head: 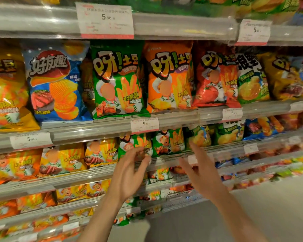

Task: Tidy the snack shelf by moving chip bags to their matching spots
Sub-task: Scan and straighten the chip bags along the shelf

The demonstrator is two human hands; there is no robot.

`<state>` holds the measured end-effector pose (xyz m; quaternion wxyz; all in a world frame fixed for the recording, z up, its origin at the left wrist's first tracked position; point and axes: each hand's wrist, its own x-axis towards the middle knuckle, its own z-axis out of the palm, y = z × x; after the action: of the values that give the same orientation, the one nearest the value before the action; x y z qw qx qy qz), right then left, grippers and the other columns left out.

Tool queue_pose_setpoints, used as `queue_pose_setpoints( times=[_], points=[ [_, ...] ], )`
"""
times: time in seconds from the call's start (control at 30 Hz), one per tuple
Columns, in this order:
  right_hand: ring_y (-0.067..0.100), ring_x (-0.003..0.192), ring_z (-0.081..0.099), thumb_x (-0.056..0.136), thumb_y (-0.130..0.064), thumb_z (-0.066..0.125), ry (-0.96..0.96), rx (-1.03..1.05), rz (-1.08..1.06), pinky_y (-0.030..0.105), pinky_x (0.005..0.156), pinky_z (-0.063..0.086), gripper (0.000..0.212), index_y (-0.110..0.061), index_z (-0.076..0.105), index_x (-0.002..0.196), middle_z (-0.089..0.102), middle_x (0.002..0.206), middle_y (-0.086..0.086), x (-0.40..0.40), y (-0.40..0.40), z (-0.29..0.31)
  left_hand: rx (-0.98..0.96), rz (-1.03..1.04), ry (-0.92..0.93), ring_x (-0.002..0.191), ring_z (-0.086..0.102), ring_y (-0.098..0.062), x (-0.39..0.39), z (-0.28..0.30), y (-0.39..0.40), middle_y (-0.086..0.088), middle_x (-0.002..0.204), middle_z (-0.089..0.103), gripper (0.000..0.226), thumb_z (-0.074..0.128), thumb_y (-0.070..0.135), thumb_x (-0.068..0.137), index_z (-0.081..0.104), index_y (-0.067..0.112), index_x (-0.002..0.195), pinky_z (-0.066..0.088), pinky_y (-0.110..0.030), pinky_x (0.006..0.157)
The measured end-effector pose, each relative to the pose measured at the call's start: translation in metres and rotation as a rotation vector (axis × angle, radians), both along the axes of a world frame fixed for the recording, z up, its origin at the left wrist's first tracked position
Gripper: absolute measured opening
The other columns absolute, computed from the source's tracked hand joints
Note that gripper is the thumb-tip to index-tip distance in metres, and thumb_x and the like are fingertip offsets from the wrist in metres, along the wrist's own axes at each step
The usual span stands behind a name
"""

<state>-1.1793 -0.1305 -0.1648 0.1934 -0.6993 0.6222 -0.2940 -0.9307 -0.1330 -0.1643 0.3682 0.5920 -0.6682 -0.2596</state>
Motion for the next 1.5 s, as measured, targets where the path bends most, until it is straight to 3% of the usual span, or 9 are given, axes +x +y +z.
queue_pose_setpoints(
  times=[0.1, 0.23, 0.33, 0.43, 0.83, 1.0, 1.13, 1.33, 1.5],
  points=[
    [0.011, 0.14, 0.045, 0.093, -0.063, 0.05, -0.1, 0.092, -0.044, 0.039, 0.113, 0.044, 0.078, -0.03, 0.026, 0.16, 0.044, 0.157, -0.007, -0.016, 0.013, -0.018, 0.032, 0.02, -0.034, 0.12, 0.059, -0.008, -0.01, -0.002, 0.015, 0.013, 0.133, 0.062, 0.052, 0.047, 0.061, 0.096, 0.057, 0.03, 0.136, 0.048, -0.033, 0.104],
    [-0.007, 0.116, 0.054, 0.09, -0.063, 0.053, -0.189, 0.154, -0.057, 0.024, 0.098, 0.048, 0.075, -0.033, 0.034, 0.156, 0.057, 0.133, -0.018, -0.043, 0.016, -0.031, 0.074, 0.037, 0.009, 0.108, 0.063, 0.005, -0.038, -0.011, 0.024, 0.019, 0.13, 0.063, 0.05, 0.052, 0.061, 0.096, 0.054, 0.035, 0.139, 0.055, -0.029, 0.093],
    [-0.003, 0.118, 0.057, 0.086, -0.069, 0.05, -0.255, 0.172, -0.043, 0.026, 0.097, 0.05, 0.076, -0.036, 0.036, 0.153, 0.061, 0.13, -0.016, -0.074, 0.008, -0.039, 0.094, 0.061, 0.004, 0.103, 0.059, 0.017, -0.07, -0.011, 0.023, 0.026, 0.12, 0.062, 0.046, 0.053, 0.059, 0.096, 0.053, 0.037, 0.137, 0.052, -0.017, 0.08],
    [-0.002, 0.118, 0.057, 0.083, -0.08, 0.047, -0.307, 0.173, -0.019, 0.03, 0.1, 0.051, 0.079, -0.041, 0.038, 0.15, 0.06, 0.129, -0.018, -0.116, -0.005, -0.042, 0.085, 0.097, 0.03, 0.099, 0.063, 0.012, -0.116, -0.007, 0.015, 0.025, 0.119, 0.063, 0.051, 0.049, 0.063, 0.093, 0.053, 0.037, 0.136, 0.057, -0.025, 0.082],
    [0.015, 0.141, 0.045, 0.088, -0.062, 0.048, -0.26, 0.103, 0.04, 0.05, 0.112, 0.044, 0.071, -0.035, 0.04, 0.153, 0.043, 0.151, -0.016, -0.288, -0.062, -0.011, 0.083, 0.217, 0.212, 0.088, 0.063, 0.007, -0.302, 0.021, -0.034, 0.02, 0.105, 0.068, 0.018, 0.06, 0.032, 0.102, 0.055, 0.041, 0.117, 0.048, -0.01, 0.068],
    [0.016, 0.145, 0.03, 0.097, -0.051, 0.048, -0.089, -0.081, -0.031, 0.029, 0.114, 0.023, 0.062, -0.026, 0.039, 0.153, 0.041, 0.157, 0.003, -0.312, -0.075, 0.006, 0.085, 0.273, 0.376, 0.092, 0.068, 0.001, -0.324, 0.03, -0.054, 0.02, 0.1, 0.071, 0.013, 0.061, 0.036, 0.101, 0.065, 0.035, 0.113, 0.054, -0.015, 0.078],
    [0.032, 0.138, 0.042, 0.099, -0.044, 0.053, 0.008, -0.325, -0.05, 0.05, 0.113, 0.04, 0.058, -0.017, 0.046, 0.15, 0.044, 0.15, 0.012, -0.313, -0.091, 0.019, 0.113, 0.334, 0.524, 0.085, 0.075, -0.013, -0.326, 0.033, -0.073, 0.015, 0.094, 0.077, 0.019, 0.063, 0.037, 0.1, 0.074, 0.021, 0.103, 0.058, -0.049, 0.093],
    [0.035, 0.126, 0.05, 0.096, -0.028, 0.068, 0.239, -0.653, 0.127, 0.05, 0.103, 0.047, 0.045, -0.016, 0.058, 0.139, 0.051, 0.138, 0.017, -0.281, -0.129, 0.048, 0.244, 0.367, 0.879, 0.086, 0.077, -0.016, -0.332, 0.048, -0.093, -0.002, 0.103, 0.08, 0.037, 0.065, 0.046, 0.096, 0.075, 0.013, 0.11, 0.061, -0.026, 0.072],
    [0.039, 0.131, 0.048, 0.096, -0.031, 0.063, 0.468, -0.656, 0.174, 0.056, 0.101, 0.048, 0.047, -0.019, 0.058, 0.141, 0.049, 0.144, 0.019, -0.262, -0.148, 0.047, 0.298, 0.324, 1.062, 0.092, 0.076, -0.02, -0.337, 0.053, -0.105, -0.004, 0.102, 0.081, 0.039, 0.07, 0.047, 0.092, 0.076, 0.011, 0.109, 0.062, -0.032, 0.083]
  ],
)
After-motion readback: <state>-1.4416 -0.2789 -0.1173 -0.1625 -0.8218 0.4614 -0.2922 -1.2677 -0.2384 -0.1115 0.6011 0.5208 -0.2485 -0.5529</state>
